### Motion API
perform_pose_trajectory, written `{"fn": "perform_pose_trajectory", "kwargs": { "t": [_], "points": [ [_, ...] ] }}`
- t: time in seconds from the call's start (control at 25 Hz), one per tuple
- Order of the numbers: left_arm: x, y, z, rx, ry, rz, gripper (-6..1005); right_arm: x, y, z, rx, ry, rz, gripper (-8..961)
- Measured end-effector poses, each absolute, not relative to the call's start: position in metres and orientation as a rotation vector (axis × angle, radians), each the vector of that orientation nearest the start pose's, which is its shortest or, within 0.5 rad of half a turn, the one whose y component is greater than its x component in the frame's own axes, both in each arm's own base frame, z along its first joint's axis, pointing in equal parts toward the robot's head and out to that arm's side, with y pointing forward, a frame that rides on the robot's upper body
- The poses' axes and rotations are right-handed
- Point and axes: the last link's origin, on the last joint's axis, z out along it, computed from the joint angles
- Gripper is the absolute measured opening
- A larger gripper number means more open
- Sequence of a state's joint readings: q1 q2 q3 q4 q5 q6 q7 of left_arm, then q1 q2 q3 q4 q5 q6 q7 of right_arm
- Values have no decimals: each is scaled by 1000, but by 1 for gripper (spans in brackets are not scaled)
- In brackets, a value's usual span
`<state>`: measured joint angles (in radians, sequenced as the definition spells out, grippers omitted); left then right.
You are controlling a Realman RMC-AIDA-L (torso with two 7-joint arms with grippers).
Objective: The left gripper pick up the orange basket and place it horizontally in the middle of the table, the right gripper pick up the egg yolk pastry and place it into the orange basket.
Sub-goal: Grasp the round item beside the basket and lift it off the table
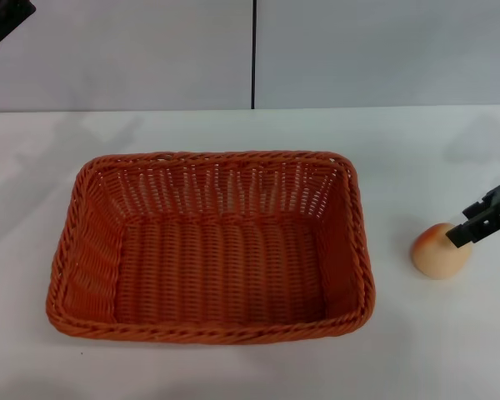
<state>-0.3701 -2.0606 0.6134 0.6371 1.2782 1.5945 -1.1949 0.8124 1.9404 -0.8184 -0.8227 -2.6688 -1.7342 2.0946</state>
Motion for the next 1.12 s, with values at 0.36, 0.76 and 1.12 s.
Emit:
{"fn": "perform_pose_trajectory", "kwargs": {
  "t": [0.36,0.76,1.12],
  "points": [
    [-275,325,93,-1976,-437,-1292,829,241,381,36,-2773,1095,-514,520],
    [-280,324,89,-1958,-476,-1303,829,237,376,20,-2807,1036,-626,487],
    [-281,323,87,-1956,-488,-1312,829,240,377,21,-2794,1020,-645,382]
  ]
}}
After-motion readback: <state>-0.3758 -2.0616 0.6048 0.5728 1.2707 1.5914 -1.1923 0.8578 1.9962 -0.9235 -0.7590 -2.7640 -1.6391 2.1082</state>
